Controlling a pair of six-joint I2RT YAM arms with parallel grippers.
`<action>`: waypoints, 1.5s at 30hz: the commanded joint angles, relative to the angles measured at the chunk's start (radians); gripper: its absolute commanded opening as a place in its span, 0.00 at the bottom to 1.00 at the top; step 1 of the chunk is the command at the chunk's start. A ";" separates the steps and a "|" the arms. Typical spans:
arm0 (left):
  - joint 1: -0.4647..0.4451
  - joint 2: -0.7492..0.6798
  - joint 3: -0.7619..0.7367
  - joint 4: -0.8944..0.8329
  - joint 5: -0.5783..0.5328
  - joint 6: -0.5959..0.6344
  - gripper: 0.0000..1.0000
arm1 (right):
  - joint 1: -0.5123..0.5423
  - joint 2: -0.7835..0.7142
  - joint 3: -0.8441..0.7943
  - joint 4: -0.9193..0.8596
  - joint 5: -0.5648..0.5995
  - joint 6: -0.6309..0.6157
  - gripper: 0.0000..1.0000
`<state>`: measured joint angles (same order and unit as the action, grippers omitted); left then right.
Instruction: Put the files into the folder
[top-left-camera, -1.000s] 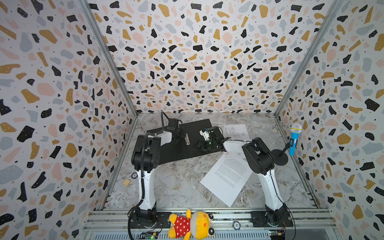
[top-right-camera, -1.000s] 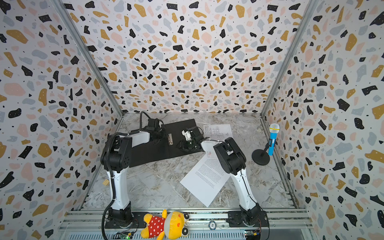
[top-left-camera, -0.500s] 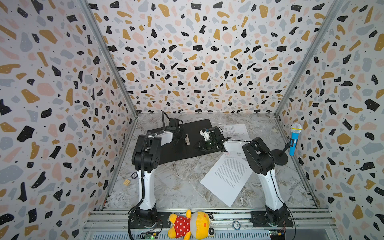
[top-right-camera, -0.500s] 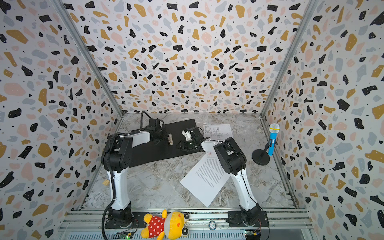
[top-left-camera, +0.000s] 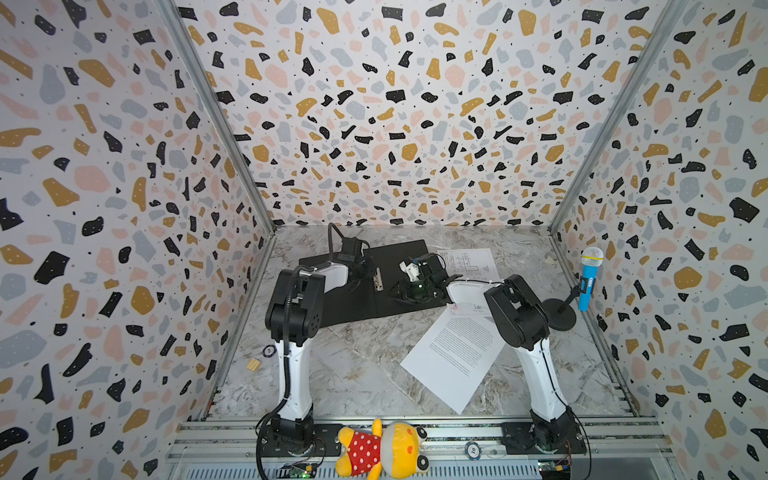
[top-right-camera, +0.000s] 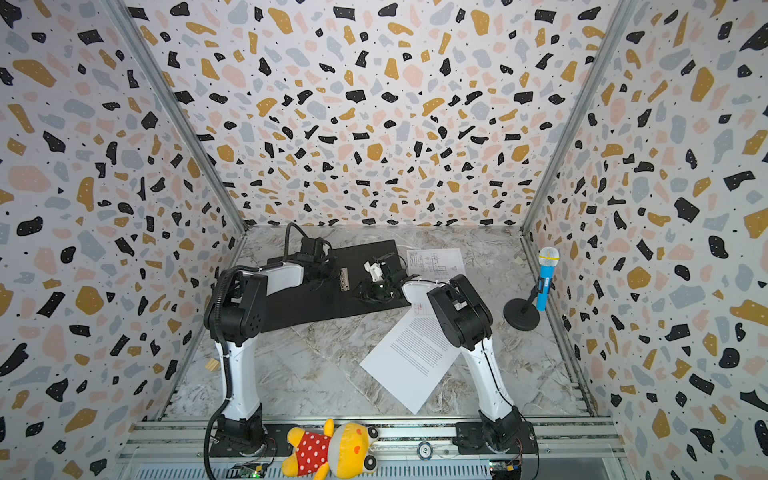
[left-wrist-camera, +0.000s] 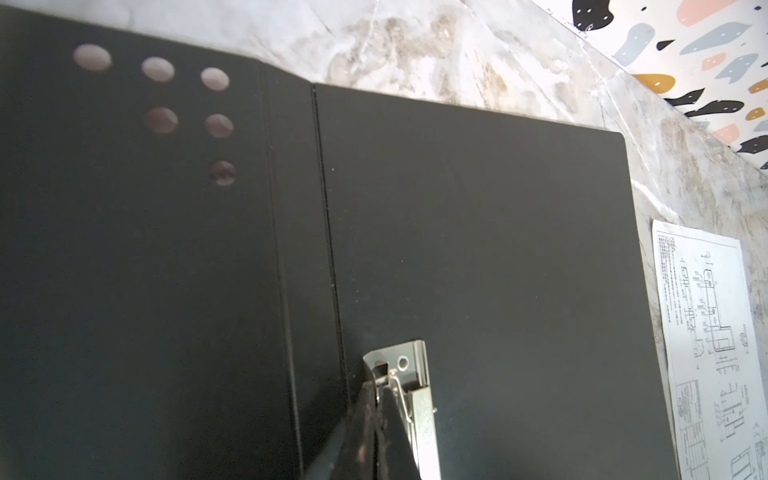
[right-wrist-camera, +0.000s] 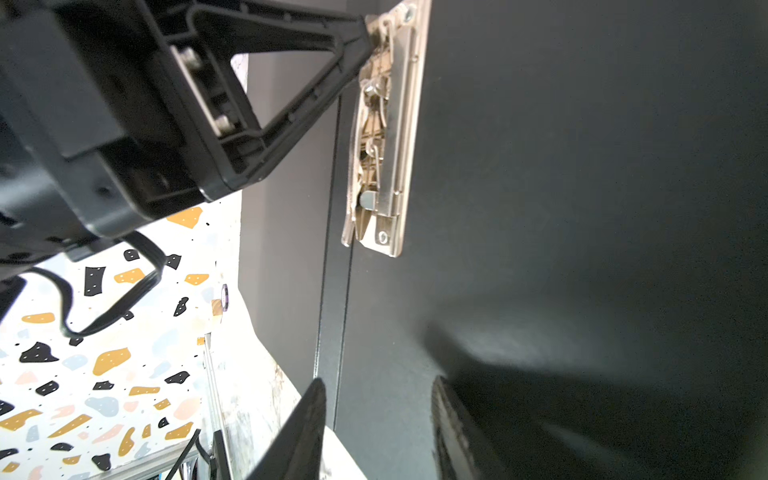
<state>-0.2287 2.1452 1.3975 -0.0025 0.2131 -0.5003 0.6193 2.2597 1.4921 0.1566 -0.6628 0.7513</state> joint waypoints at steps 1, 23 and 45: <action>-0.011 -0.014 -0.026 0.052 0.045 0.008 0.05 | 0.010 -0.001 0.063 -0.001 -0.026 0.027 0.42; -0.015 -0.061 -0.113 0.131 0.117 0.014 0.05 | 0.021 0.124 0.224 -0.087 -0.052 0.043 0.20; -0.020 -0.059 -0.119 0.131 0.115 0.037 0.05 | 0.019 0.153 0.253 -0.130 -0.052 0.036 0.04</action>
<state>-0.2390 2.1143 1.2911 0.1215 0.3103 -0.4835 0.6361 2.4123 1.7126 0.0681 -0.7261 0.8036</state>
